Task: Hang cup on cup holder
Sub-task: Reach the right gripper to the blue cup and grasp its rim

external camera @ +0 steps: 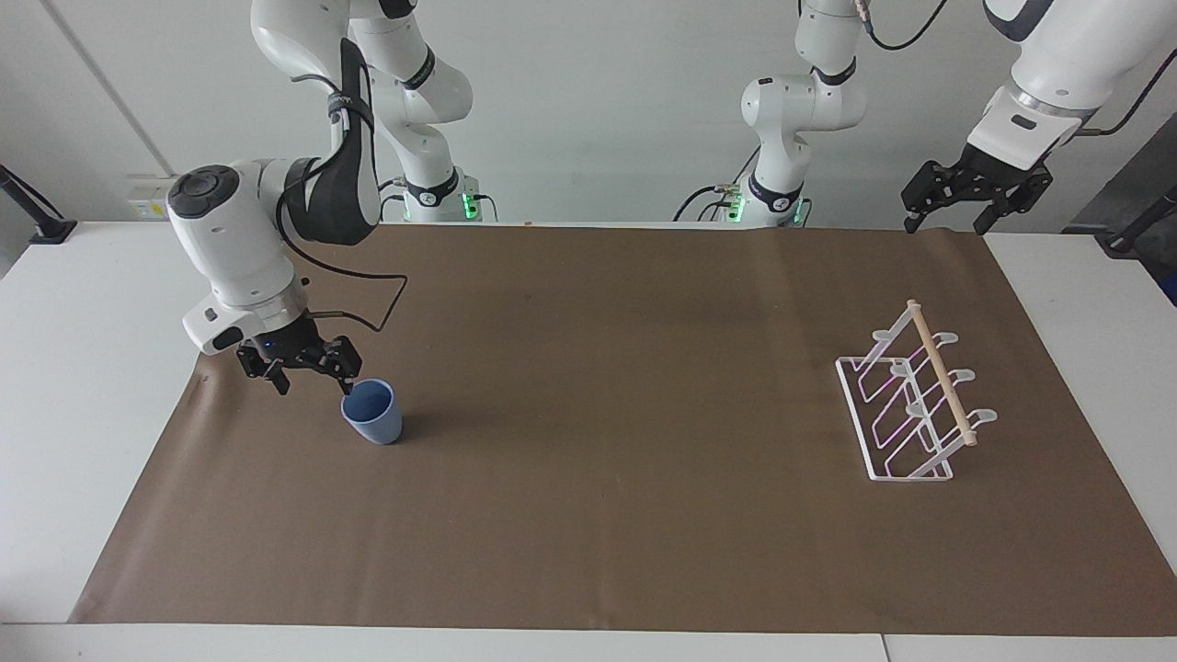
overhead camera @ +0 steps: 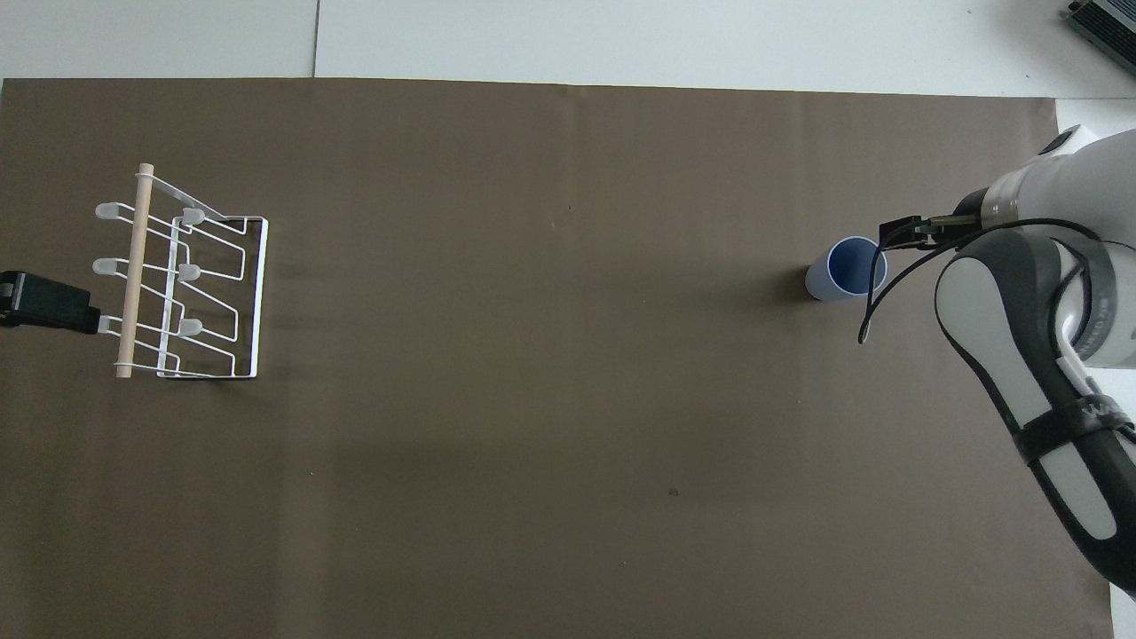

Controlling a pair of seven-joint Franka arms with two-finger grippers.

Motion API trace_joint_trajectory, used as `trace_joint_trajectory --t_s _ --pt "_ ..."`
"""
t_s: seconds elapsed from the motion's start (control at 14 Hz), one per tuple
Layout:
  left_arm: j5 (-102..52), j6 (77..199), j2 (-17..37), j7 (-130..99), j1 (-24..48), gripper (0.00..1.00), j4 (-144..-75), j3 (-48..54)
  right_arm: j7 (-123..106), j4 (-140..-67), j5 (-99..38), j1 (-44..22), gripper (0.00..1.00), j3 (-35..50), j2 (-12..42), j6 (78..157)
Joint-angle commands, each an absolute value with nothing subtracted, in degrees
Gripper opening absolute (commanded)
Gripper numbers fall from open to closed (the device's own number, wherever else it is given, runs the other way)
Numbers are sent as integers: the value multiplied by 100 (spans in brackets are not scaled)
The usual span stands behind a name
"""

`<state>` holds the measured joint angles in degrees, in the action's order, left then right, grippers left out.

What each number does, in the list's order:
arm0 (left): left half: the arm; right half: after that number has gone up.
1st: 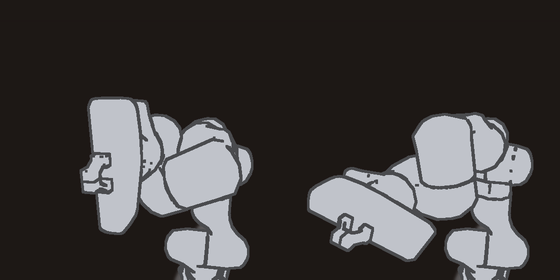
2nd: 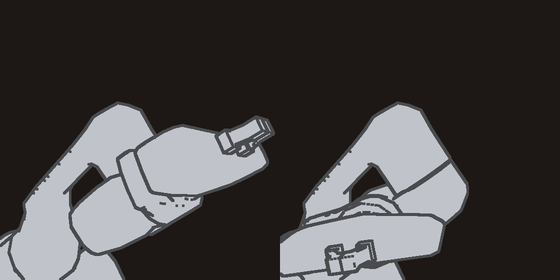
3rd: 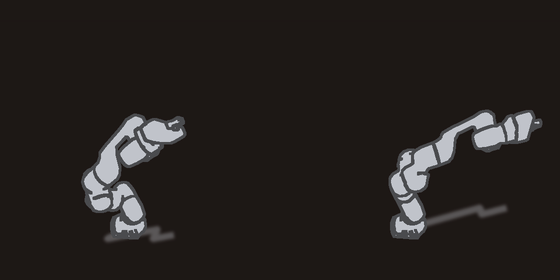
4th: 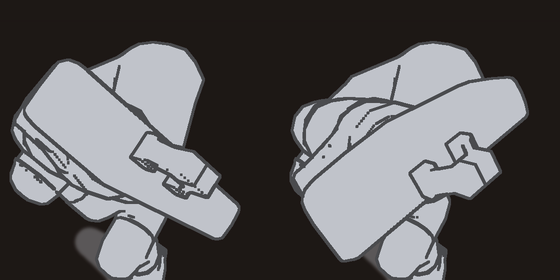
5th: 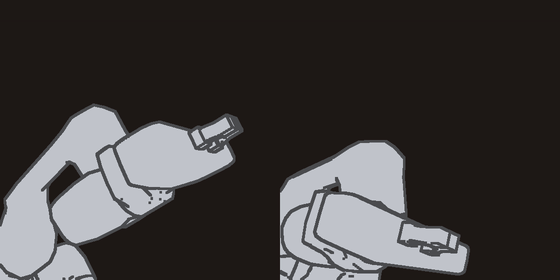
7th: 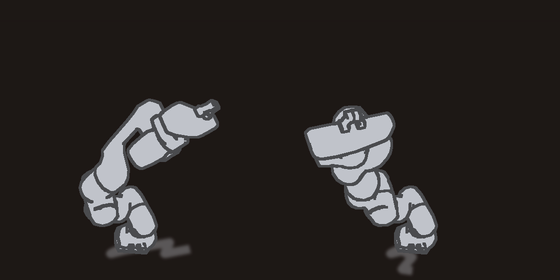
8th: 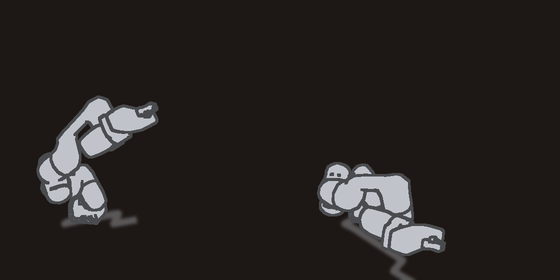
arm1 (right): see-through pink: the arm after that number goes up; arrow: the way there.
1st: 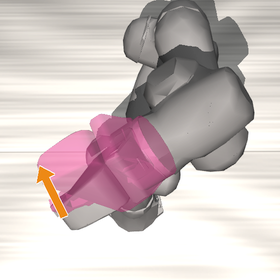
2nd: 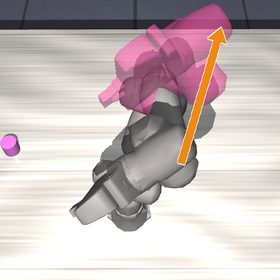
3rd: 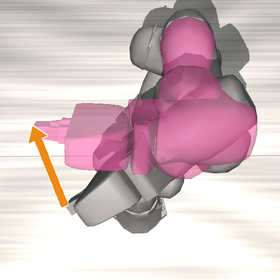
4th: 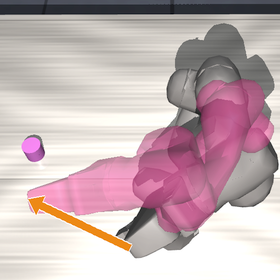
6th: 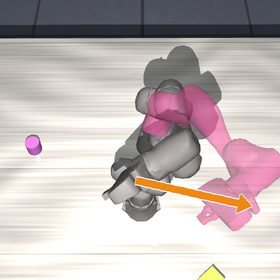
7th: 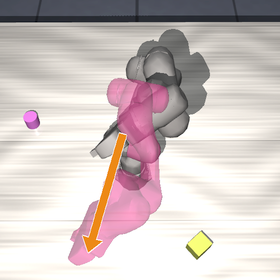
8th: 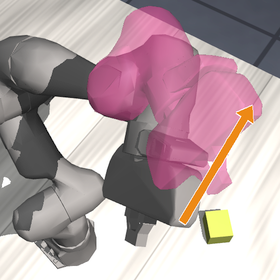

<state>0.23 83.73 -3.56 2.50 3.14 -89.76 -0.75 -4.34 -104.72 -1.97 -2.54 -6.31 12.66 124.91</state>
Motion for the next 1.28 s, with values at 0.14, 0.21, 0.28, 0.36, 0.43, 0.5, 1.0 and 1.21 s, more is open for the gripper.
trace_joint_trajectory --t_s 0.14,0.21,0.28,0.36,0.43,0.5,1.0,1.21 --pt "114 8314 -448 211 281 100 -9035 -53 -1160 -11161 -352 -211 100 -615 1169 13024" --pt "114 8314 -448 211 281 100 -9035 -53 -1169 -11162 -352 -211 100 -615 1178 13069" --pt "114 8314 -448 211 281 100 -9026 -53 -1160 -11153 -352 -211 100 -615 1239 13095" --pt "114 8314 -448 211 281 100 -9035 -53 -1151 -11145 -352 -211 100 -615 1300 13218" --pt "114 8314 -448 211 281 100 -9035 -53 -1143 -11145 -352 -211 100 -615 1353 13367" --pt "114 8314 -448 211 281 100 -9026 -53 -1125 -11136 -369 -211 100 -607 1423 13386" --pt "114 8314 -448 211 281 100 -9035 -53 -1239 -11101 -861 -211 76 -580 1529 13403" --pt "114 8314 -448 211 281 100 -9035 -53 -1380 -11101 -861 -211 36 -589 1529 13403"
